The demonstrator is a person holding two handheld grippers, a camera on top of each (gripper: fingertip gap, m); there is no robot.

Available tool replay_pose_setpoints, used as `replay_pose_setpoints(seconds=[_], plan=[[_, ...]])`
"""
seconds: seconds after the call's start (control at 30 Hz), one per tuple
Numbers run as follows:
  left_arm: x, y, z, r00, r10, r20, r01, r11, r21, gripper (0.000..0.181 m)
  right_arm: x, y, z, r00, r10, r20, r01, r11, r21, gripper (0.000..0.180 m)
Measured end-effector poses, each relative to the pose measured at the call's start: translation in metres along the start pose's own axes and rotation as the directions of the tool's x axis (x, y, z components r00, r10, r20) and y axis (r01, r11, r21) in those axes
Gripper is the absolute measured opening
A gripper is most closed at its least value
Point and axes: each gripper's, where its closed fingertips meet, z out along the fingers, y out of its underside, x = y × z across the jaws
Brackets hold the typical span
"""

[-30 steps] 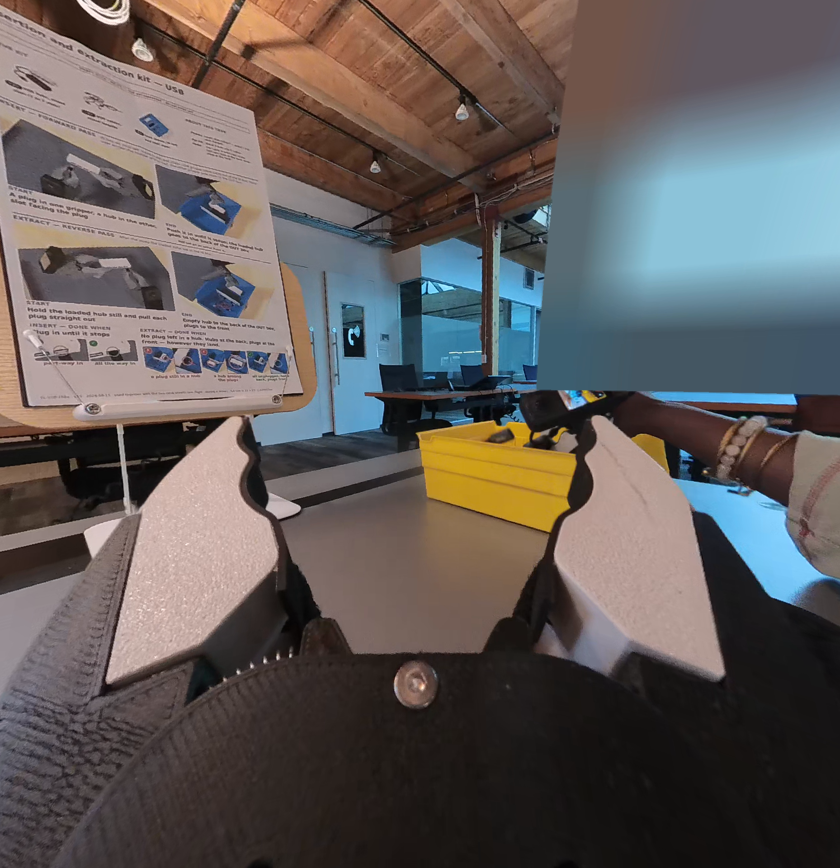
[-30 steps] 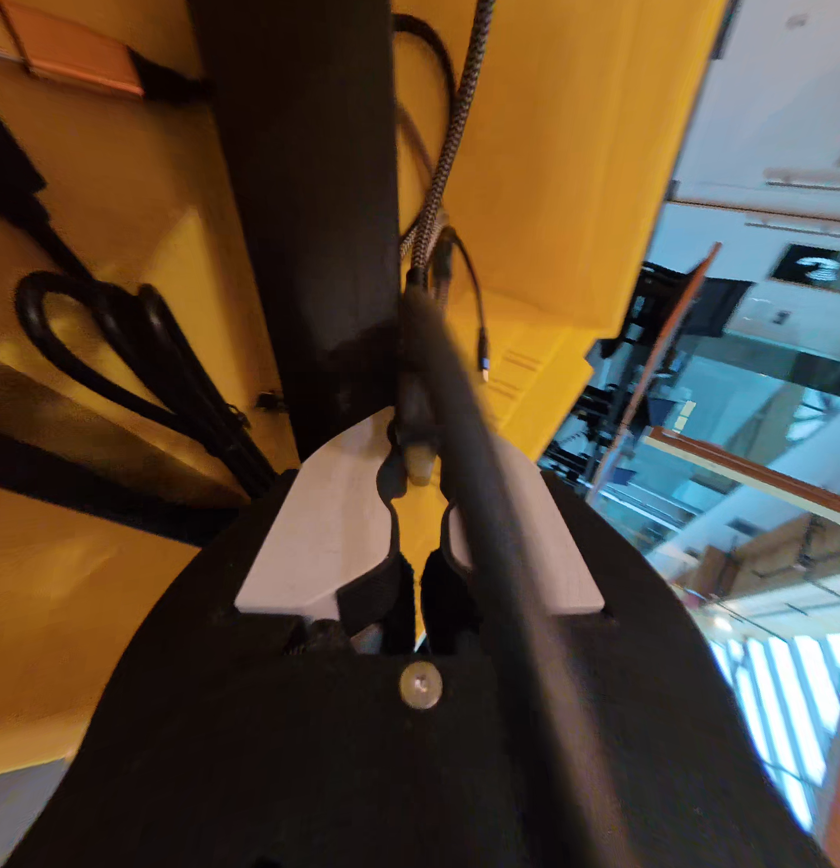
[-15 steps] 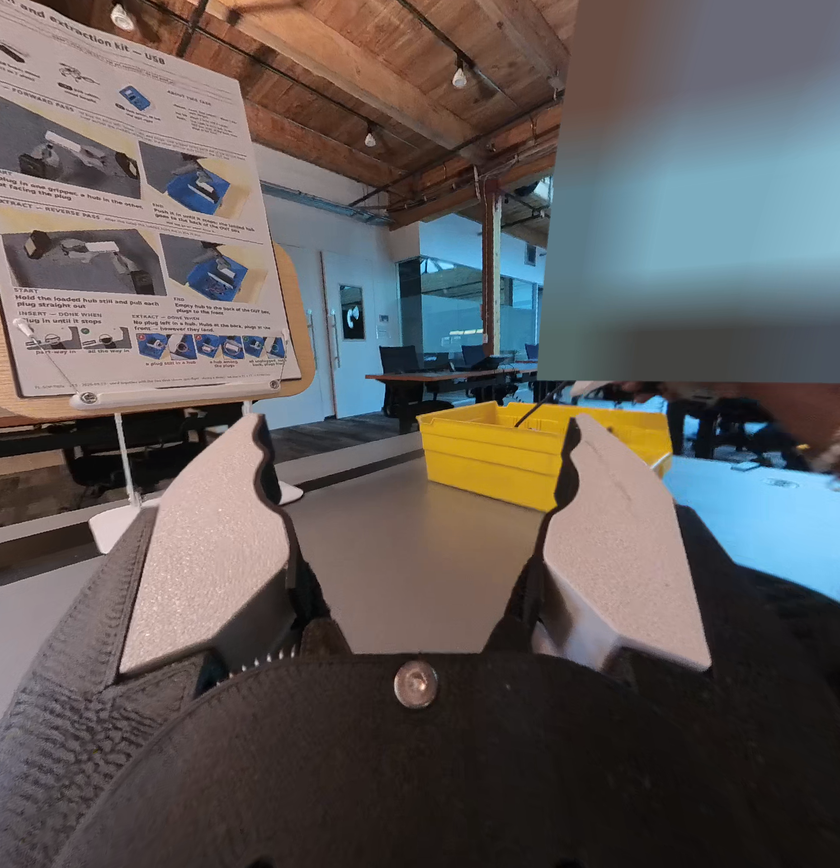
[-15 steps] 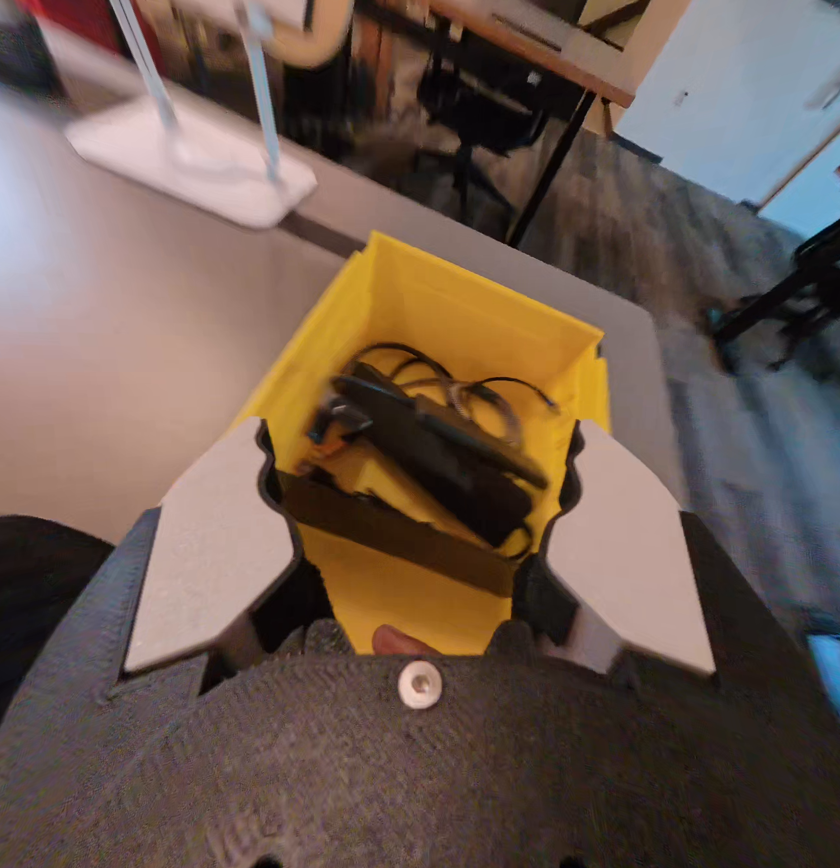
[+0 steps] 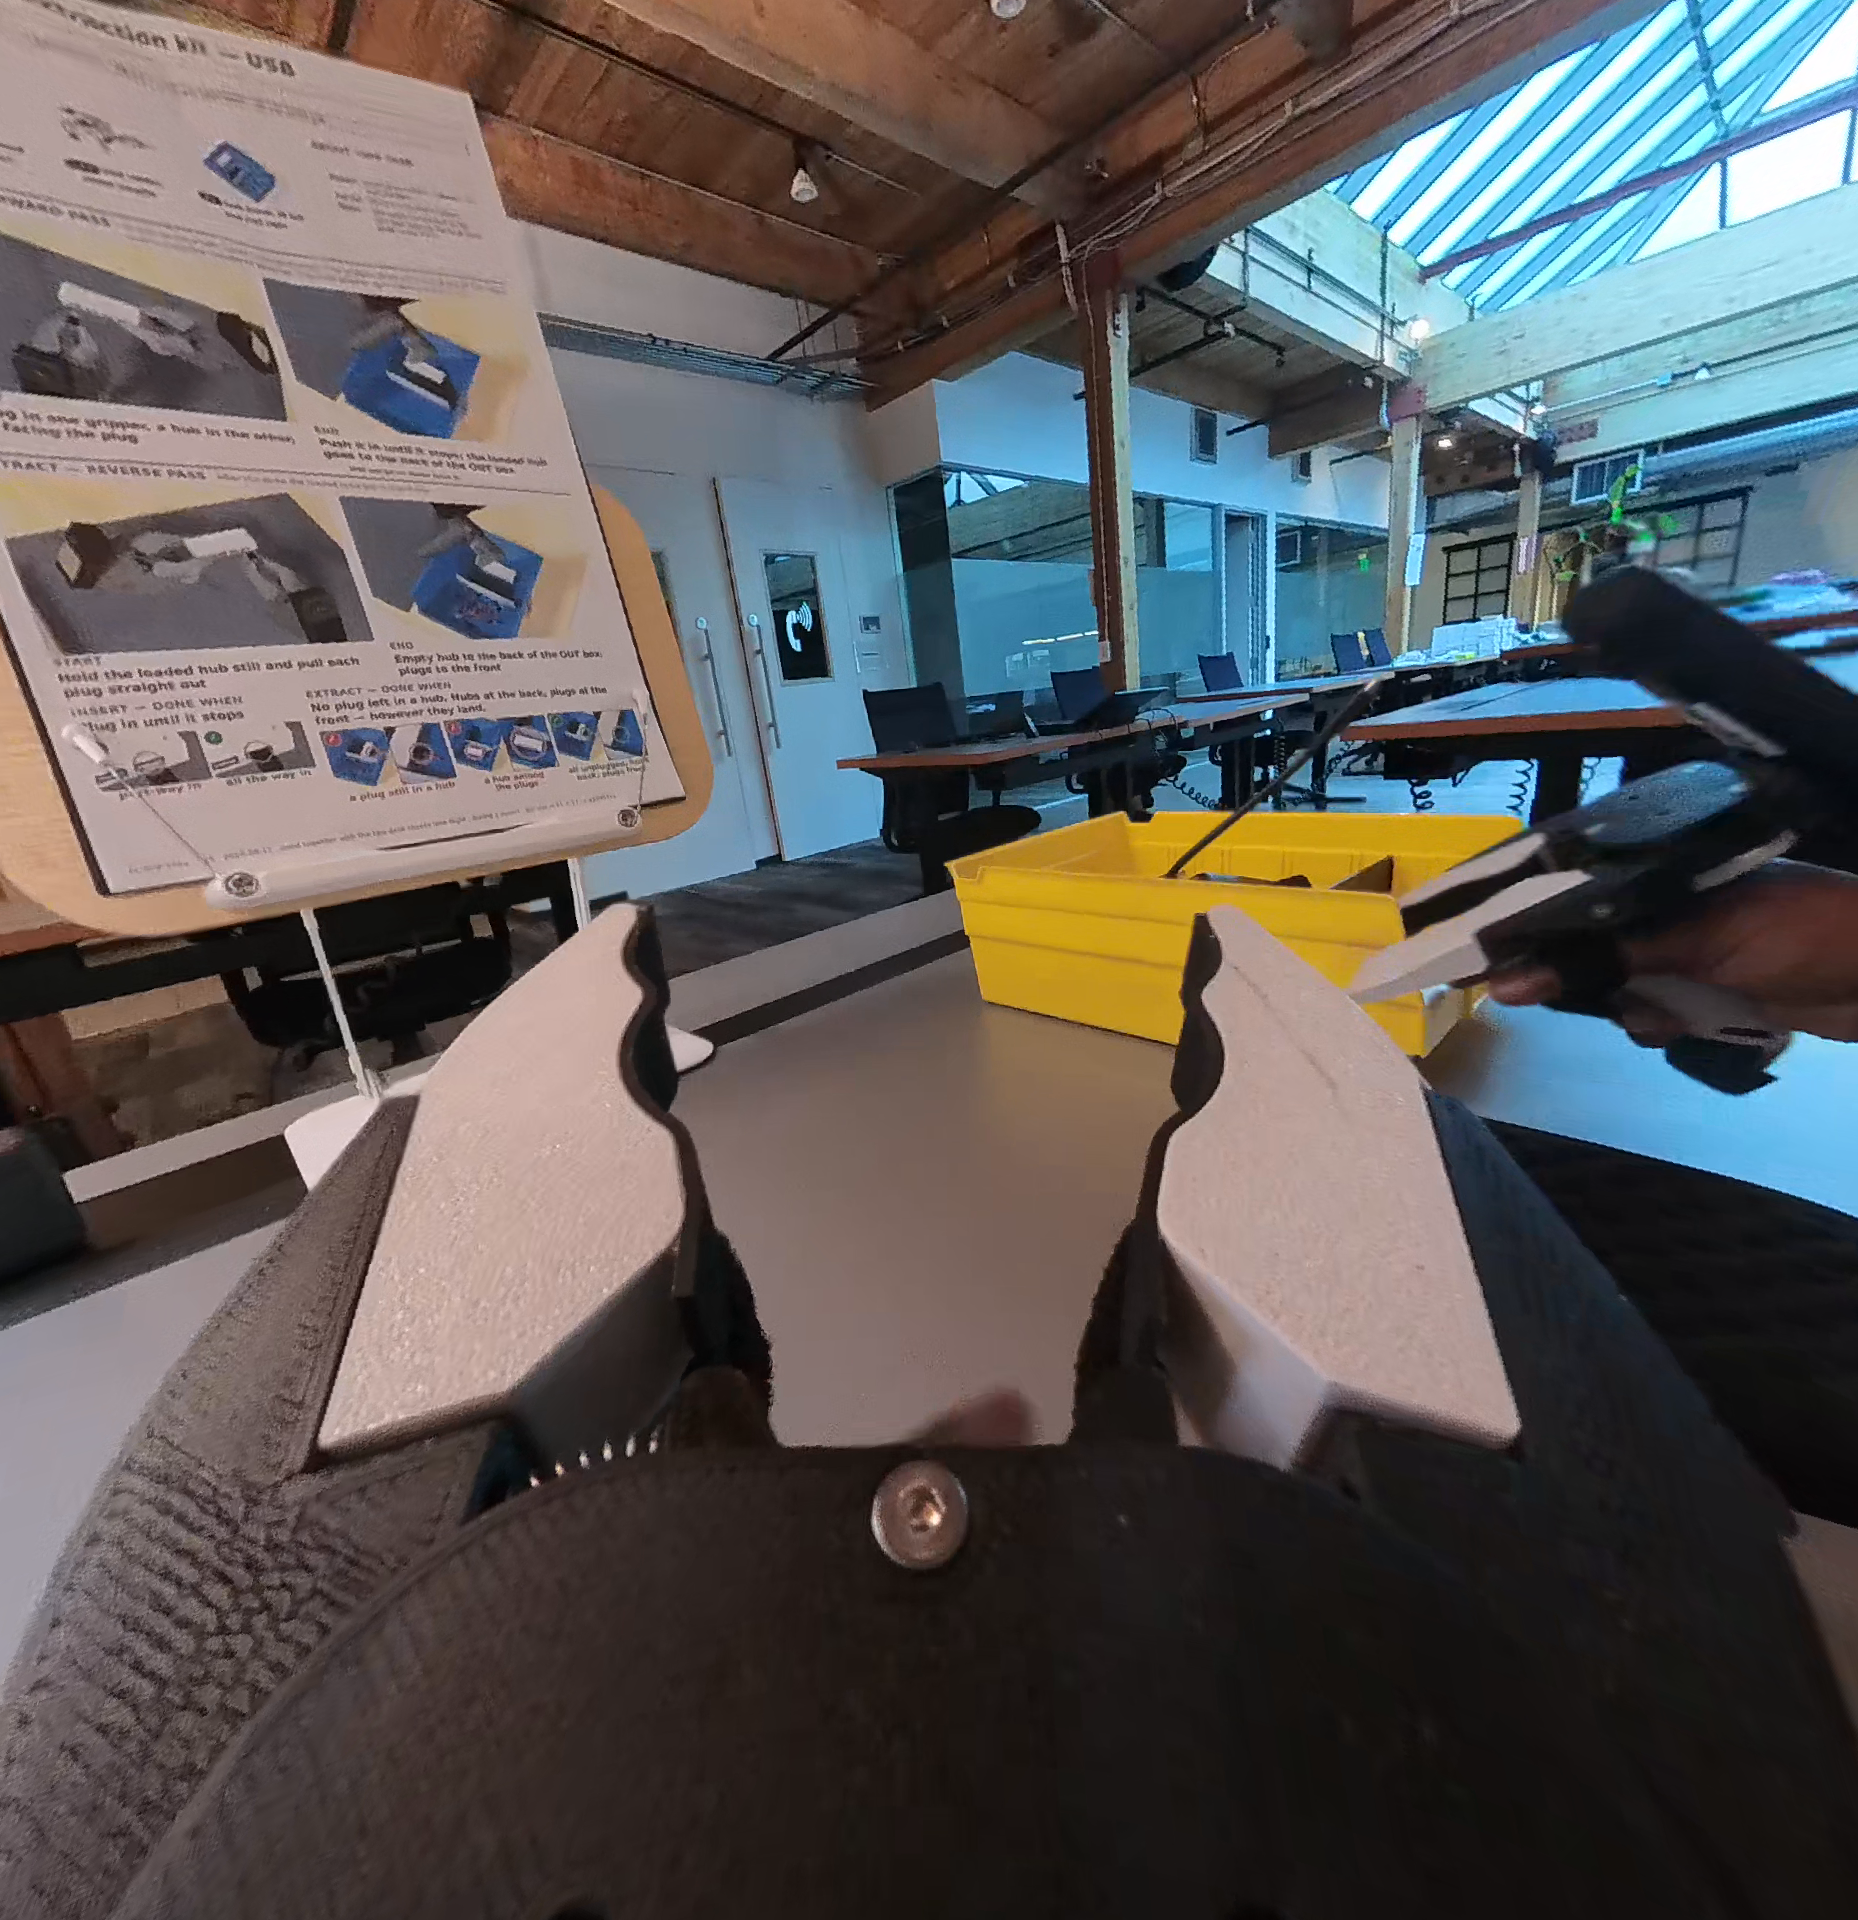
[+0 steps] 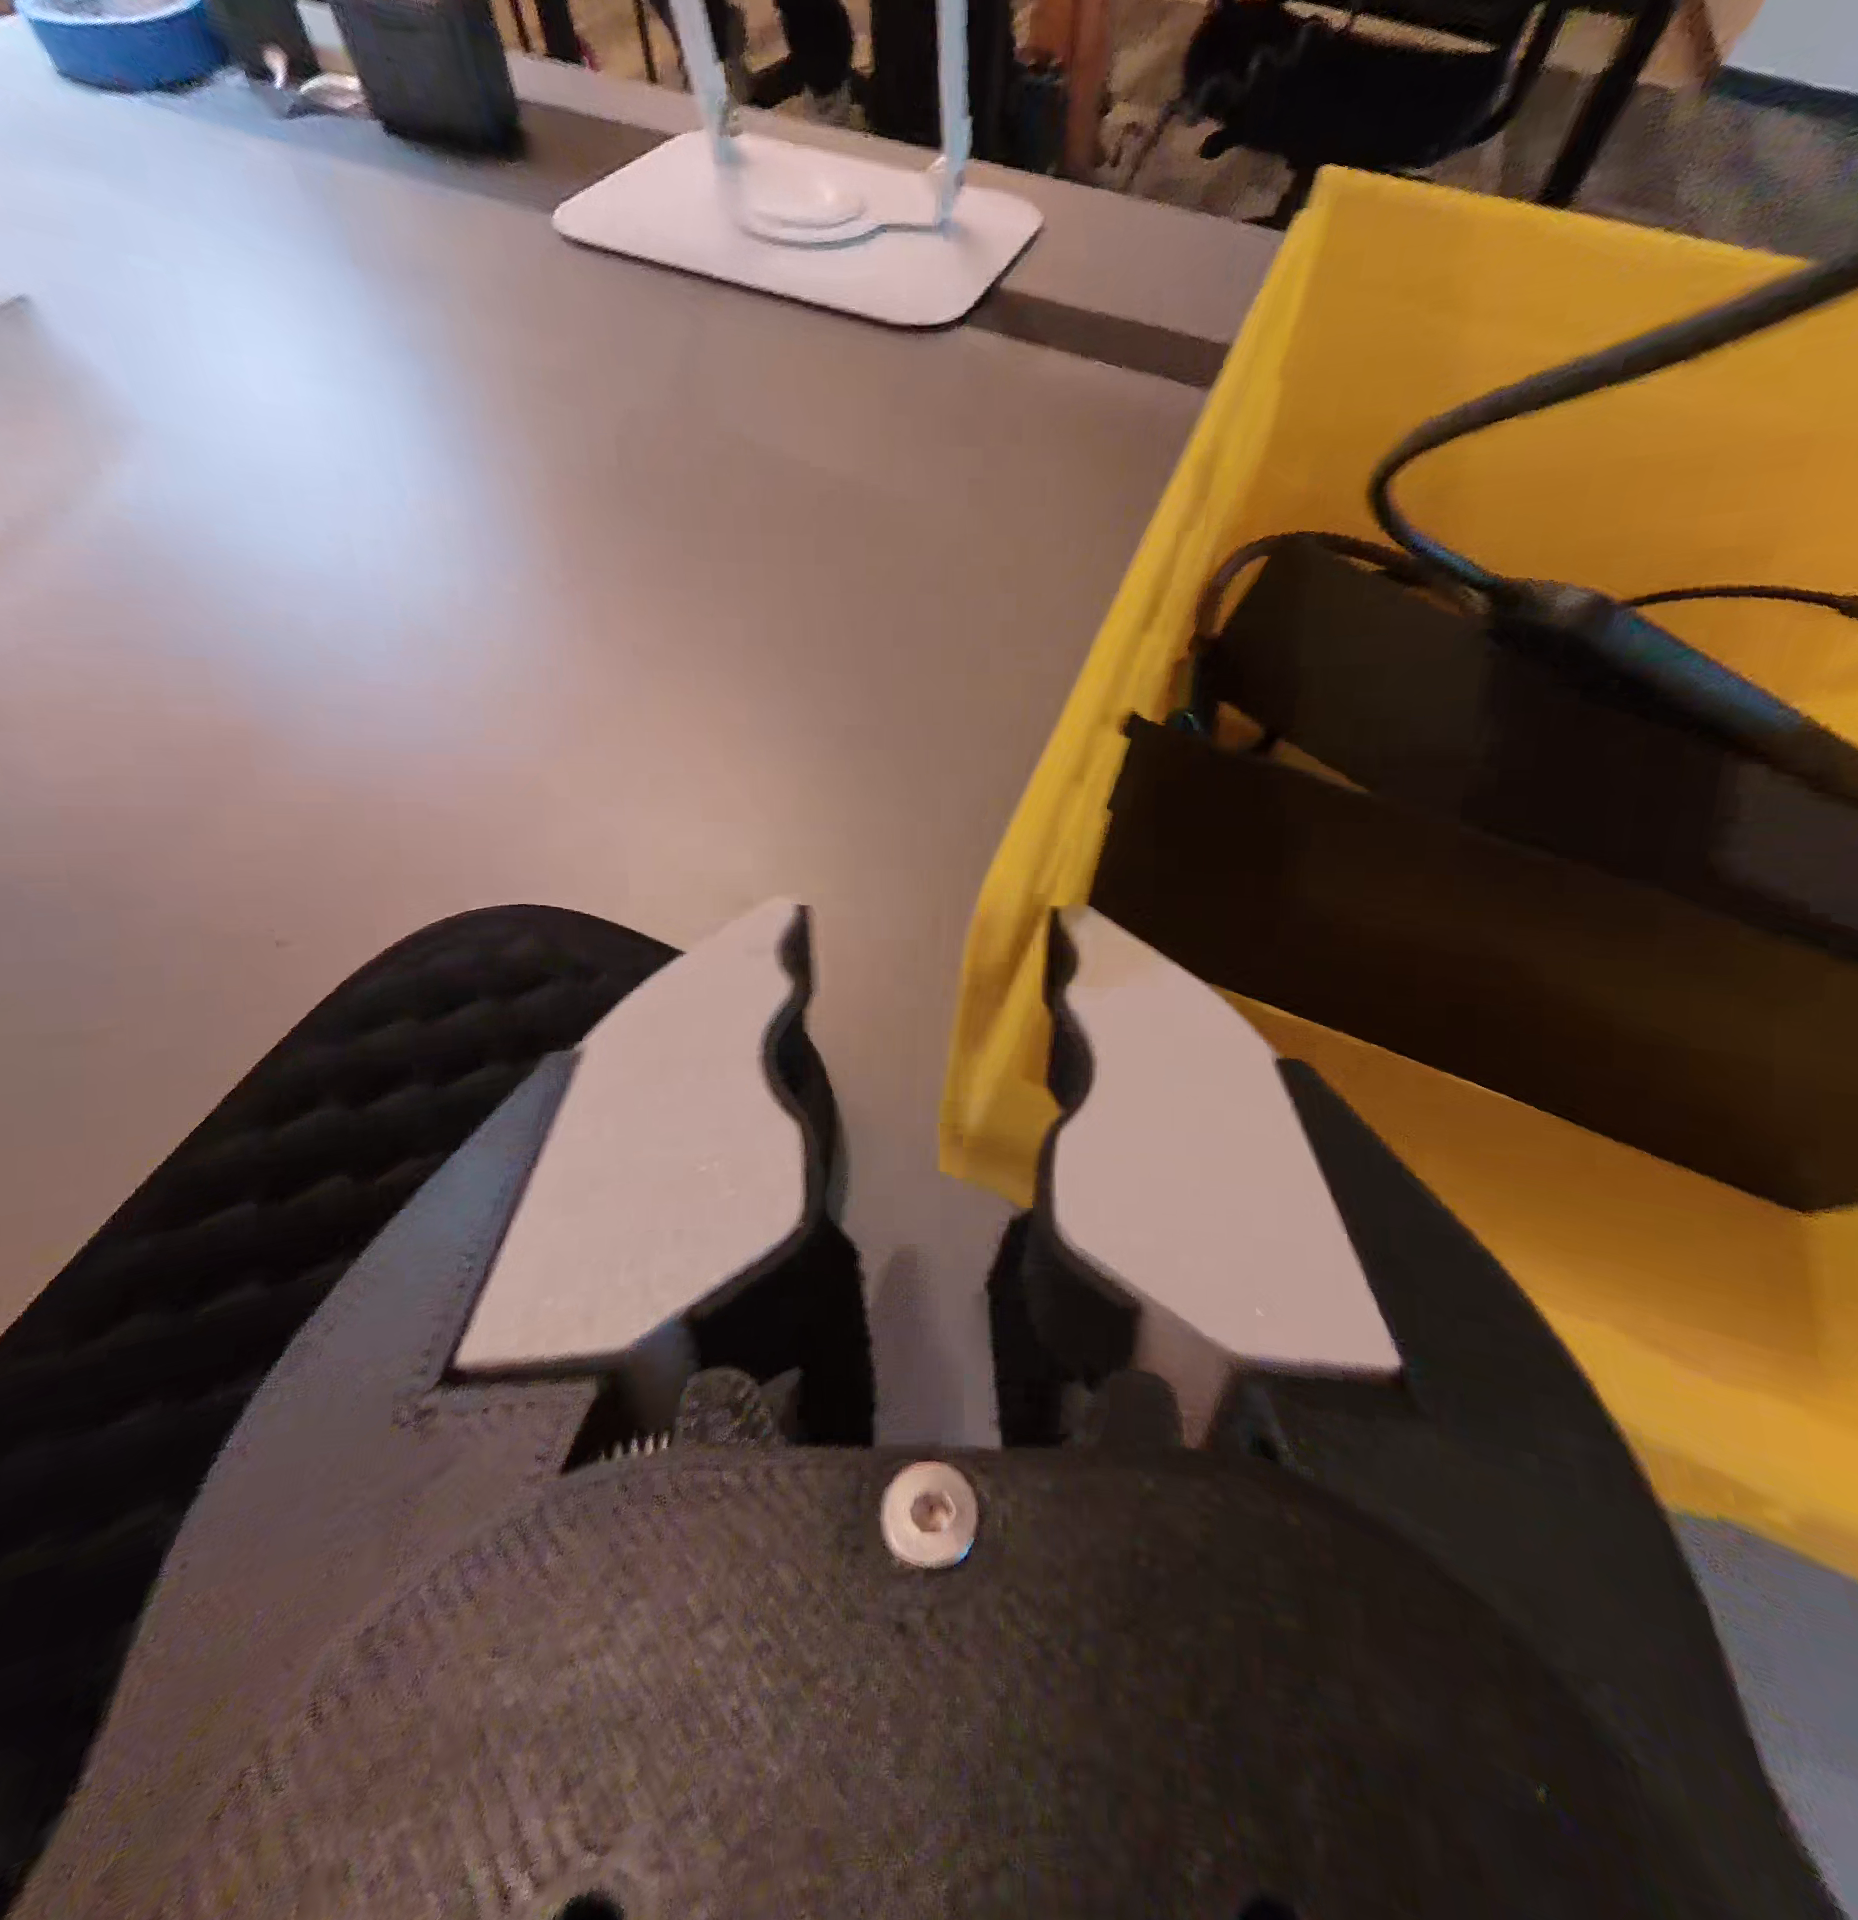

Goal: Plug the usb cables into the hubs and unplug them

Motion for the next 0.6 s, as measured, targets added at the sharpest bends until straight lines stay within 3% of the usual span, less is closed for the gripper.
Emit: replay_pose_setpoints(seconds=[0.1,0.4,0.6], plan=[[0.002,-0.011,-0.004,0.999,0.007,-0.032,-0.007,1.000,-0.010,0.091,0.005,-0.004,0.012,0.990,-0.104,-0.094,0.099,0.994,-0.047,0.016],[-0.010,-0.073,-0.035,0.996,0.047,-0.073,-0.043,0.998,0.053,0.080,-0.036,-0.026,0.055,0.946,-0.320,-0.046,0.306,0.934,-0.185,0.024],[-0.046,-0.116,-0.079,0.982,0.185,0.048,-0.188,0.980,0.063,0.077,-0.072,-0.039,0.076,0.924,-0.381,0.013,0.378,0.910,-0.172,0.024]])
